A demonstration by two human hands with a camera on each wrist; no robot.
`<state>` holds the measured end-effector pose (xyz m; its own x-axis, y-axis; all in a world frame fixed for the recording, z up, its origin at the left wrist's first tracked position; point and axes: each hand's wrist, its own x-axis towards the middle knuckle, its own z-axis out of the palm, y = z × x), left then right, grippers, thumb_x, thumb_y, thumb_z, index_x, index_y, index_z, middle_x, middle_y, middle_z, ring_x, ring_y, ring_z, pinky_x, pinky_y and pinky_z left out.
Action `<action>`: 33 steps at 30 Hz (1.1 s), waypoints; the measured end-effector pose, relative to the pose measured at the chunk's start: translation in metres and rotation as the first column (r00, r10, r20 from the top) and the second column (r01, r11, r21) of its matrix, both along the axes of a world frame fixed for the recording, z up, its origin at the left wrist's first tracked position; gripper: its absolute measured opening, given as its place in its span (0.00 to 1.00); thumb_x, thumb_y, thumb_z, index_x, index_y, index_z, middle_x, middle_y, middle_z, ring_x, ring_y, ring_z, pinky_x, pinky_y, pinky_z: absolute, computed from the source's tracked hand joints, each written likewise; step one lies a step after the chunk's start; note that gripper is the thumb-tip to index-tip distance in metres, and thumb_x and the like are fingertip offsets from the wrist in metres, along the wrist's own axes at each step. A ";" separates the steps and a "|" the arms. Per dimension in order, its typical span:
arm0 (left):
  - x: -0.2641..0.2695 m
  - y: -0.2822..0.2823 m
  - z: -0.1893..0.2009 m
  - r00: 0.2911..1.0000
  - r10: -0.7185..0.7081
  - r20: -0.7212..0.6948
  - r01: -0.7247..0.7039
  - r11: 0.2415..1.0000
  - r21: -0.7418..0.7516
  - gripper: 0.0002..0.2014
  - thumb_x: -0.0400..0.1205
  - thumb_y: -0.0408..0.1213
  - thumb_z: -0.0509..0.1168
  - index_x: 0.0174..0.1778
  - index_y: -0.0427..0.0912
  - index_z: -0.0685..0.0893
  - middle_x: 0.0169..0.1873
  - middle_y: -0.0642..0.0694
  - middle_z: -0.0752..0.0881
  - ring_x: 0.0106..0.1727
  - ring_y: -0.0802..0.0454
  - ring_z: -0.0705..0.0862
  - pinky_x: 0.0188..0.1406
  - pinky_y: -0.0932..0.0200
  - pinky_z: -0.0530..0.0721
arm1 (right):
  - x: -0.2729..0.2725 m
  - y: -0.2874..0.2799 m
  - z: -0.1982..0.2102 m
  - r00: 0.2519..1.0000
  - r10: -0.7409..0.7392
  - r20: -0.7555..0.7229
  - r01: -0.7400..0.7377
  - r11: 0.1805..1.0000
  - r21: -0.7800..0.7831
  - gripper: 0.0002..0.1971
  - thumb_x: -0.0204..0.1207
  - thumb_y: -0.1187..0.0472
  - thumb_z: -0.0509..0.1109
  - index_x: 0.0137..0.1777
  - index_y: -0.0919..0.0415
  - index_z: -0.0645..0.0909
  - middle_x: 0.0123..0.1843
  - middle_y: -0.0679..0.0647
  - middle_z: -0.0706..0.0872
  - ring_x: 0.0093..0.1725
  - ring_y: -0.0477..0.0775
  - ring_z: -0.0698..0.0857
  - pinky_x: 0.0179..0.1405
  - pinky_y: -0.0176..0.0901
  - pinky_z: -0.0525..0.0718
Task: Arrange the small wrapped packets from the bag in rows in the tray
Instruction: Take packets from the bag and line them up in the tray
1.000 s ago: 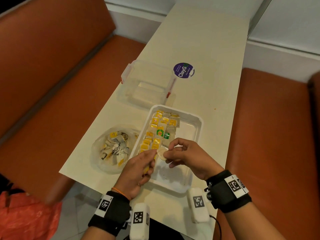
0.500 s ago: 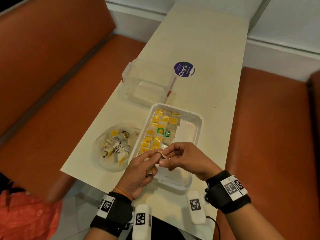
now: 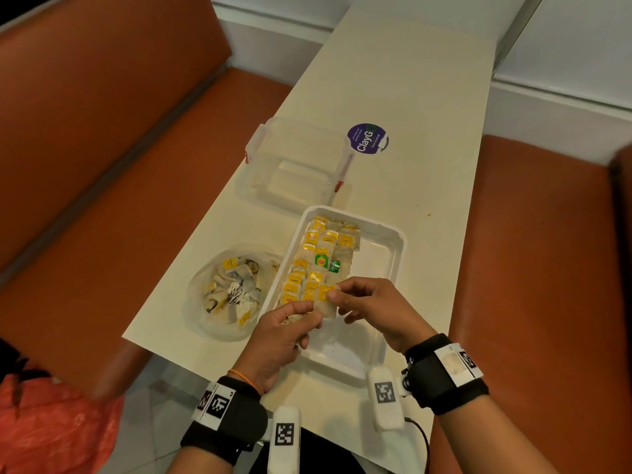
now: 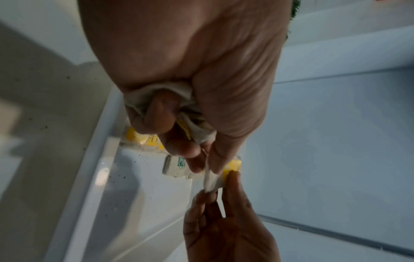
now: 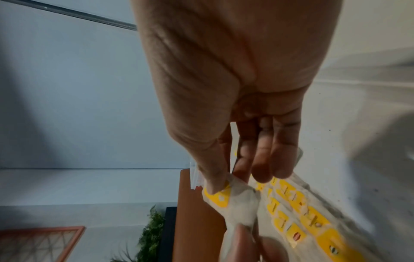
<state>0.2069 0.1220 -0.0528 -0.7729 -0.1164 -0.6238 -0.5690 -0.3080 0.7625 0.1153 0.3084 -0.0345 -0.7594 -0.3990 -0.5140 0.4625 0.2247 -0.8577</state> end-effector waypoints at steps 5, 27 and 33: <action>0.000 -0.005 -0.004 0.998 0.056 0.037 -0.055 0.998 -0.035 0.09 0.83 0.34 0.75 0.58 0.45 0.94 0.40 0.45 0.89 0.29 0.55 0.73 0.17 0.69 0.66 | -0.012 -0.002 -0.032 0.997 0.005 -0.071 0.011 0.975 0.221 0.08 0.77 0.56 0.83 0.50 0.59 0.93 0.39 0.54 0.93 0.37 0.44 0.87 0.38 0.36 0.86; 0.005 -0.016 -0.010 0.991 0.064 0.120 -0.064 0.998 -0.009 0.09 0.85 0.41 0.74 0.58 0.43 0.94 0.41 0.46 0.91 0.29 0.54 0.74 0.19 0.67 0.64 | -0.043 -0.033 -0.085 0.979 -0.183 -0.089 0.204 0.877 0.435 0.09 0.75 0.62 0.83 0.43 0.59 0.84 0.32 0.58 0.93 0.29 0.53 0.90 0.49 0.56 0.94; 0.003 -0.016 -0.009 0.991 0.064 0.118 -0.063 0.998 -0.007 0.10 0.84 0.42 0.74 0.57 0.43 0.94 0.41 0.46 0.90 0.29 0.54 0.74 0.18 0.67 0.63 | -0.041 -0.033 -0.082 0.968 -0.222 -0.120 0.252 0.863 0.439 0.09 0.76 0.64 0.82 0.44 0.60 0.82 0.40 0.62 0.94 0.26 0.52 0.87 0.31 0.41 0.88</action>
